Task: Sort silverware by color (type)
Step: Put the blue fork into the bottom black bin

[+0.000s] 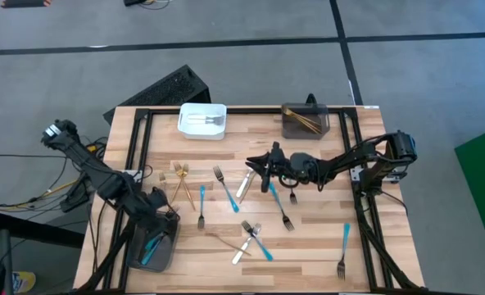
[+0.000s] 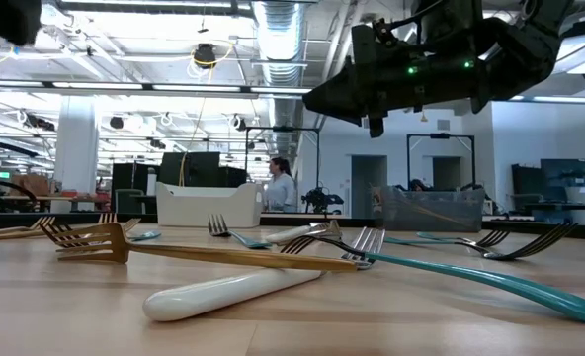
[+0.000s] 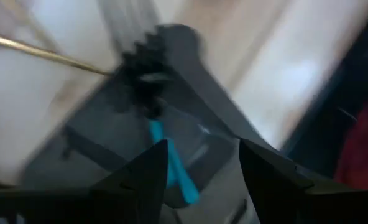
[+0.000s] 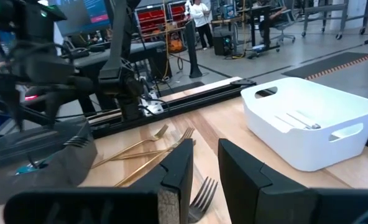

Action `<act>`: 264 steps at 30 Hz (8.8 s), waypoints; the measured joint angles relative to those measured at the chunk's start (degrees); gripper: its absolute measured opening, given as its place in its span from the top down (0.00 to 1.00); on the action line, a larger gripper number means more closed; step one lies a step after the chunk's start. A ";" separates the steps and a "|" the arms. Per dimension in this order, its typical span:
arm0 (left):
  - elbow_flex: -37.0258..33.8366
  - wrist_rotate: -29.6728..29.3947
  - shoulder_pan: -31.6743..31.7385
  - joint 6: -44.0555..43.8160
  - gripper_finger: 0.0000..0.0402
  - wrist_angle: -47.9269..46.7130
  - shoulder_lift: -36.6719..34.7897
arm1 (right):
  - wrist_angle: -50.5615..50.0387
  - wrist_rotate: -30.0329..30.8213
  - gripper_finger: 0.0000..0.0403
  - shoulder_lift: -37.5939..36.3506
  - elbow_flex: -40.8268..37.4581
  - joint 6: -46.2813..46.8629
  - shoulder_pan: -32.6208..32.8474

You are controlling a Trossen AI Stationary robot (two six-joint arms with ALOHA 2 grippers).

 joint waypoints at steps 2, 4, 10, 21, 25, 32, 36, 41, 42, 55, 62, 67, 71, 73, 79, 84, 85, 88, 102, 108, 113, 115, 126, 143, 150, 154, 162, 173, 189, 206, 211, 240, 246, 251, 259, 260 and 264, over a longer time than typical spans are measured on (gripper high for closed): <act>1.34 -2.05 -0.82 1.16 0.54 1.43 -0.27 | 0.02 0.00 0.75 0.00 0.00 0.00 -0.39; 3.55 -4.94 -1.49 1.96 0.54 1.47 -0.33 | -0.02 0.00 0.75 0.00 0.00 -0.04 -0.51; 8.68 -21.44 -2.30 14.23 0.54 0.51 -0.42 | 0.00 0.00 0.75 0.00 0.00 -0.23 -0.53; 2.08 -36.49 3.58 24.55 0.54 5.27 0.52 | -1.49 -15.27 0.75 -1.34 0.02 -3.44 -0.16; -0.43 -30.63 6.33 22.72 0.54 5.48 0.52 | -1.56 -15.25 0.75 -1.62 0.00 -3.48 -0.27; -1.33 -11.03 6.78 17.27 0.54 5.62 0.41 | -4.71 -15.26 0.75 -1.62 0.00 -3.55 -0.21; -1.16 -9.01 5.89 14.47 0.54 5.28 -0.52 | -5.97 -15.21 0.75 -1.62 0.00 -3.47 -0.23; -0.85 -10.41 4.30 12.88 0.55 4.84 -2.38 | -5.94 -15.21 0.75 -1.62 0.00 -3.17 -0.21; -0.85 -12.40 4.13 13.22 0.55 4.48 -2.63 | -5.95 -15.21 0.75 -1.62 0.01 -3.17 -0.21; -5.81 -24.33 8.86 50.16 0.55 33.82 -1.37 | -6.78 -16.69 0.75 -1.62 0.00 -1.03 1.08; -14.50 -21.61 12.52 63.90 0.55 57.49 -1.25 | -7.13 -16.98 0.75 -1.62 0.01 -1.05 1.76; -21.47 -27.53 15.39 63.82 0.55 68.89 -0.80 | -8.07 -16.96 0.75 -1.62 0.02 -1.91 1.74; -23.26 -34.47 16.97 60.52 0.55 70.35 -0.83 | -7.96 -16.90 0.75 -1.62 0.01 -2.08 1.59; -23.36 -34.72 17.83 59.70 0.55 70.00 -0.83 | -7.94 -16.87 0.75 -2.06 0.01 -2.05 1.56; -23.36 -30.45 21.36 61.70 0.55 73.46 -0.47 | -17.23 -16.70 0.75 -10.08 0.02 -1.54 1.73; -23.33 -30.19 24.26 63.03 0.55 76.76 2.08 | -33.02 -13.08 0.75 -18.75 0.02 2.85 2.76; -23.39 -29.84 24.66 63.50 0.55 77.92 3.03 | -36.21 -11.67 0.75 -20.42 0.04 3.56 3.46; -23.36 -28.78 25.89 64.97 0.55 83.56 6.93 | -47.21 -6.61 0.75 -25.22 0.04 6.95 6.55; -23.36 -26.78 31.31 66.73 0.55 102.05 19.08 | -84.36 4.28 0.75 -35.74 0.00 43.44 22.93; -23.32 -26.05 32.98 66.69 0.55 102.92 19.08 | -92.97 1.31 0.75 -35.24 0.00 59.93 29.24; -23.32 -22.25 34.14 66.67 0.55 105.35 18.92 | -96.06 -3.23 0.75 -35.12 0.00 76.15 34.89; -23.30 -20.13 34.44 67.34 0.55 105.97 18.88 | -96.20 -3.23 0.75 -34.46 0.00 81.07 37.37; -23.30 -17.92 34.91 74.51 0.55 105.44 18.88 | -97.13 -15.96 0.75 -23.68 0.00 110.28 49.41; -23.30 -2.85 43.08 70.72 0.55 105.36 18.97 | -97.21 -22.86 0.74 -8.86 8.37 115.01 54.58; -23.30 -2.25 43.08 70.14 0.55 104.96 18.99 | -97.24 -25.97 0.65 -2.33 10.58 114.97 55.18; -23.28 -2.25 43.08 70.09 0.55 104.59 18.99 | -99.50 -25.30 0.56 -0.30 10.93 114.89 54.73; -23.28 -2.33 43.02 71.11 0.55 103.61 18.99 | -106.49 -25.01 0.52 -1.78 13.96 114.46 53.14; -23.28 -5.24 43.32 69.51 0.55 97.53 19.06 | -110.84 -25.83 0.59 1.12 18.20 115.45 57.87; -23.26 -5.31 43.30 69.00 0.55 98.14 19.06 | -106.86 -23.02 0.78 5.69 20.68 106.31 56.47; -23.26 -4.90 42.00 66.51 0.55 95.22 19.06 | -110.53 -0.37 0.79 2.92 20.63 68.40 35.36; -23.26 -4.96 41.96 66.11 0.55 94.97 19.06 | -110.19 -0.83 0.64 2.62 20.68 58.14 32.08; -23.28 -14.37 36.85 63.34 0.55 96.02 19.06 | -94.44 4.29 0.93 -9.24 12.85 26.92 20.55; -23.28 -14.52 36.70 63.32 0.55 99.12 19.36 | -82.26 10.85 0.95 -15.85 12.87 20.88 18.68; -23.28 -14.13 36.70 63.78 0.55 101.37 19.36 | -62.88 10.27 0.95 -15.32 12.94 9.64 17.69; -23.28 -13.67 35.55 65.56 0.55 103.47 19.36 | -35.73 7.13 0.95 -7.07 13.01 -0.30 12.98; -23.28 -13.40 35.20 66.41 0.55 104.26 19.36 | -32.50 5.81 0.95 -5.60 13.00 -0.28 12.15; -23.28 -12.69 34.11 69.38 0.55 107.67 19.34 | -21.79 0.22 0.95 0.24 12.98 -0.22 9.74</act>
